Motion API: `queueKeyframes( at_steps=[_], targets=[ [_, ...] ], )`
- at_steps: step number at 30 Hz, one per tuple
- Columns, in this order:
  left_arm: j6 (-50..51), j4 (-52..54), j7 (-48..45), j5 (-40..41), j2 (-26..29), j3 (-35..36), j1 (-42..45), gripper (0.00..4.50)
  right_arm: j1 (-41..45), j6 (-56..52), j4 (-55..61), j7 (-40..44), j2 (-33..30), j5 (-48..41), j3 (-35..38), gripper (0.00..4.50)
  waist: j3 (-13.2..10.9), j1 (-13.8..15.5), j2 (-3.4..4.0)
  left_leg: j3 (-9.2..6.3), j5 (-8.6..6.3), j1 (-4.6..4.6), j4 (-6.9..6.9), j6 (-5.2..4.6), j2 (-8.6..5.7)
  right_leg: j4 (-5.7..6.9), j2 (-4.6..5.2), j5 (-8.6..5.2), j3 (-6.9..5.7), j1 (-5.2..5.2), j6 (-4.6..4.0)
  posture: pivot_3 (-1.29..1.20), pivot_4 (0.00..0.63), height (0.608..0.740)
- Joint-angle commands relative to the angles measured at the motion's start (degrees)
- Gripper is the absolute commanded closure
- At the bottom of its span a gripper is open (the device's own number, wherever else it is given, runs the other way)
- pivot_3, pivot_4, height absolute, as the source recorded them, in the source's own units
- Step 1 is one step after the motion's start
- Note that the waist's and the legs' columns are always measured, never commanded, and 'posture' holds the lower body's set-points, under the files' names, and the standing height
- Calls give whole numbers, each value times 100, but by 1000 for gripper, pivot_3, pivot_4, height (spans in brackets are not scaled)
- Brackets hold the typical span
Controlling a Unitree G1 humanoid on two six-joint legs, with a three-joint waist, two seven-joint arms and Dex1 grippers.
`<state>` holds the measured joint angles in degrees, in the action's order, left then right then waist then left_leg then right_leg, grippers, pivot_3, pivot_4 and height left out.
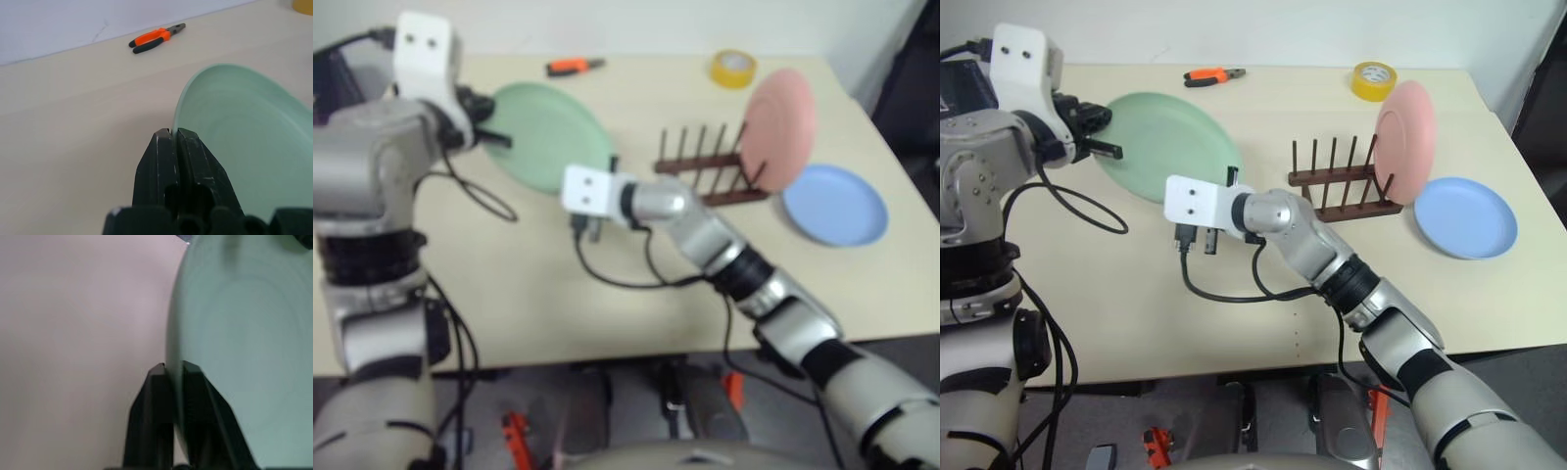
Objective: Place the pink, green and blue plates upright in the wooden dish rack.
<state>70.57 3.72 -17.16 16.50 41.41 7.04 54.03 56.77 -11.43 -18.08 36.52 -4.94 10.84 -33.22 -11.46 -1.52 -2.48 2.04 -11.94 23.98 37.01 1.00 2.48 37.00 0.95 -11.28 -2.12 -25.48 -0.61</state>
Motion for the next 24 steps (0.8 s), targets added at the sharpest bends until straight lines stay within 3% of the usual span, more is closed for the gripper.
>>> queueKeyframes(
  at_steps=[1,4,7,10,17,21,24],
  targets=[
    [-96,104,-86,-32,77,28,226,4500,161,106,32,-115,47,79,302,4435,0,0,0,0,0,0,0,0,0,0,0,0,0,0,0,0,150,740],
    [-43,70,-152,37,42,84,312,4500,154,150,10,-116,52,134,339,4435,0,0,0,0,1,0,1,1,0,1,0,0,0,0,0,0,150,740],
    [-9,88,-243,143,7,208,420,3754,127,260,-2,-104,58,143,388,4500,0,1,0,0,1,-1,1,2,0,2,0,0,0,0,0,0,150,740],
    [66,135,-391,284,45,268,523,2709,99,363,10,-62,72,128,425,4500,0,0,0,-1,5,0,1,8,-1,2,0,0,-1,1,0,0,150,740],
    [886,699,-1186,1491,258,1055,1097,197,21,570,114,87,127,49,477,4500,-4,-15,-6,-6,6,4,-1,10,1,0,-4,0,-3,-1,0,0,150,740],
    [323,1342,-2291,2307,1141,2222,770,197,42,524,-5,39,233,-238,841,4500,-7,-134,-8,8,6,-5,-5,12,6,3,-5,0,10,-6,0,0,150,740],
    [10,1847,-2915,2724,1508,3046,-195,197,117,-30,28,115,330,-870,1481,4500,-6,-139,-6,-3,11,-7,-13,27,12,9,-9,-4,2,-7,-8,0,150,740]
  ],
)
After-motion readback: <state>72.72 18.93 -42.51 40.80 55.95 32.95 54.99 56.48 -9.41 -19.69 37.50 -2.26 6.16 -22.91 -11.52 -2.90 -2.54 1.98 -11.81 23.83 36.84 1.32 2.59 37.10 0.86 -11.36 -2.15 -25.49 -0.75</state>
